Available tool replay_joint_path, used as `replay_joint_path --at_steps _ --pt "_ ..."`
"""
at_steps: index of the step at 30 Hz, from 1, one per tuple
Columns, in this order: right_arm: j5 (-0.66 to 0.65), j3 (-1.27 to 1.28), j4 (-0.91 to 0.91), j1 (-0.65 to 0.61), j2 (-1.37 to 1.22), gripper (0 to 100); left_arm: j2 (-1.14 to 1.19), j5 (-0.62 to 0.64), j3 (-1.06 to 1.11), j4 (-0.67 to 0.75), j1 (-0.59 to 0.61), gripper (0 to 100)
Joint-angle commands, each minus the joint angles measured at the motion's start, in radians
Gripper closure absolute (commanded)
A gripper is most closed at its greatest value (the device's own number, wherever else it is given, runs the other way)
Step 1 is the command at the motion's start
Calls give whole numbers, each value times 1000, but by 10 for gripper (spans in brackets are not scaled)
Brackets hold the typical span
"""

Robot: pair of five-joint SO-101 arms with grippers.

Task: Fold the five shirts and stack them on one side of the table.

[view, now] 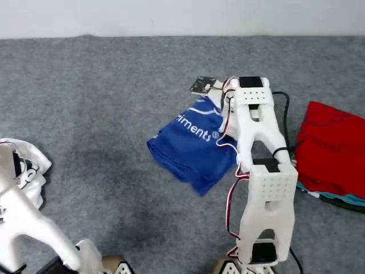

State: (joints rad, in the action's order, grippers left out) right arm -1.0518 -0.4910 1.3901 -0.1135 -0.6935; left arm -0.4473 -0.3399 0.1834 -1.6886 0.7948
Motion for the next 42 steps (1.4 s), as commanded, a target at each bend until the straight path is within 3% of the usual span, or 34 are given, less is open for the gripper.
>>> replay_joint_path --at_steps 1,5,8,17,24,29,35,42 --pt "-98 -49 -87 -28 74 990 -8 6 -5 12 -8 995" --pt "-100 -57 -105 -73 74 978 -8 6 -5 8 -8 995" --pt "-94 -57 -108 -74 82 910 -8 5 -5 6 -8 995" --pt "304 -109 -21 -94 206 813 -8 3 -4 -8 -8 995" --pt "649 -110 174 -193 298 834 -8 3 -4 -8 -8 995" --pt "806 -110 252 -340 303 997 -8 5 -4 -28 -8 995" --pt "947 -106 168 -472 228 989 -8 2 -4 -41 -3 995" --pt "996 -112 -8 -489 -35 988 -8 0 -4 -41 -5 995"
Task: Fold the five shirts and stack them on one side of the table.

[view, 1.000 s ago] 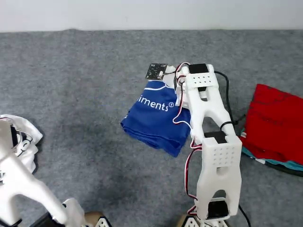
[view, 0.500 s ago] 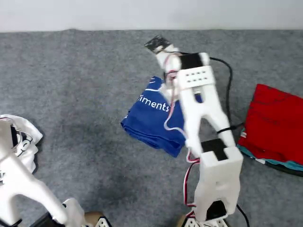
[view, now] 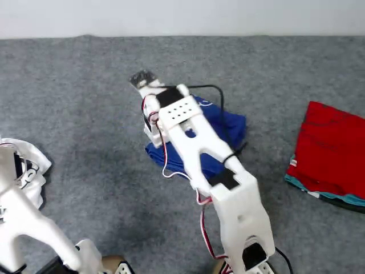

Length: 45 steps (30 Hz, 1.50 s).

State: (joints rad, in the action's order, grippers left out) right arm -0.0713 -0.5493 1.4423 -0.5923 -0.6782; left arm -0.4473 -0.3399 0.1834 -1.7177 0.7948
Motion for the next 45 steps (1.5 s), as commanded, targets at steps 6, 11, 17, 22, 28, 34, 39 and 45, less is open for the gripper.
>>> replay_joint_path --at_steps 6,11,17,22,28,34,39,45 --pt "14 -64 -139 -58 -139 988 0 0 -4 -11 -6 995" --pt "14 -163 -39 -67 -58 988 0 -2 -4 -9 -6 995" --pt "43 -227 120 12 33 988 0 -2 -4 -8 -6 995" --pt "239 -227 182 110 84 983 0 -2 -4 -8 -6 995" --pt "445 -227 243 200 117 982 0 -3 -4 -8 -8 995" --pt "634 -224 268 265 88 894 0 -51 -4 -8 -8 995" --pt "735 -229 249 283 36 762 0 -71 -4 -8 -8 995" --pt "821 -229 249 283 -13 537 0 -71 -5 -6 -8 995"
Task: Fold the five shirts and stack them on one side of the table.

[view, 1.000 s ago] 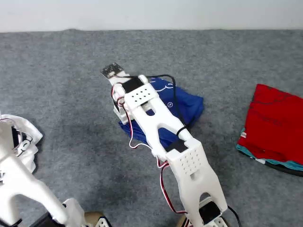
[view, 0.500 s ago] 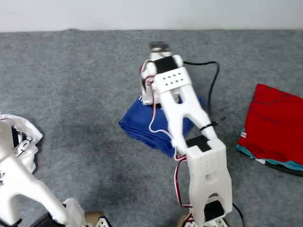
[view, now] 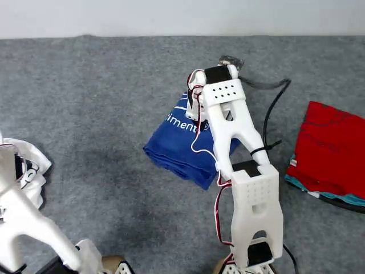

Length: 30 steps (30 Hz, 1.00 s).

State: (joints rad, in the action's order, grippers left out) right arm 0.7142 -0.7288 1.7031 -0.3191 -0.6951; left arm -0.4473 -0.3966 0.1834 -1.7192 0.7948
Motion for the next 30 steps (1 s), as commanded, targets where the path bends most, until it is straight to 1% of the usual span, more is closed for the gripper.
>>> replay_joint_path --at_steps 1,10,14,18,19,22,27,30 --pt "40 -49 -16 8 -7 522 2 -14 -5 -5 -8 995" --pt "44 -49 -117 12 -127 519 2 -14 -5 -5 -8 995" --pt "69 -49 -176 12 -199 520 2 -14 -5 -5 -8 995" --pt "71 -49 -196 10 -265 523 2 -14 -5 -6 -8 995" --pt "71 -49 -194 10 -282 537 2 -14 -5 -8 -8 995" --pt "71 -51 -186 19 -294 640 2 -14 -5 -9 -8 995" --pt "66 -51 -186 22 -294 883 2 -14 -5 -6 -8 995" --pt "64 -51 -186 22 -294 968 2 -14 -5 -6 -8 995"
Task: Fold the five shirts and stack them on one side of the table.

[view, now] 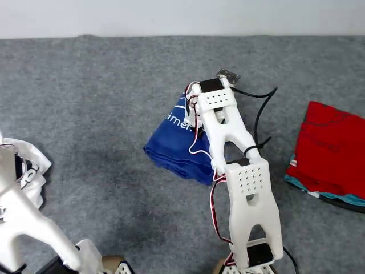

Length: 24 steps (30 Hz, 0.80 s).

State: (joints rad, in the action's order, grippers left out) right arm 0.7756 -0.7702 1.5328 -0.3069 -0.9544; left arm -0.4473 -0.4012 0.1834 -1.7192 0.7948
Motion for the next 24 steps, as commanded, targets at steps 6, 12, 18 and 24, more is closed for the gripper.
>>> replay_joint_path --at_steps 6,12,18,24 --pt "-40 -9 16 28 -2 988 2 -9 -5 -6 -8 995" --pt "-226 -9 124 84 174 988 2 -9 -5 -6 -8 995" --pt "-439 -9 217 136 341 988 2 -9 -5 -5 -8 995" --pt "-621 -5 262 191 506 988 2 -9 -5 -3 -8 995"
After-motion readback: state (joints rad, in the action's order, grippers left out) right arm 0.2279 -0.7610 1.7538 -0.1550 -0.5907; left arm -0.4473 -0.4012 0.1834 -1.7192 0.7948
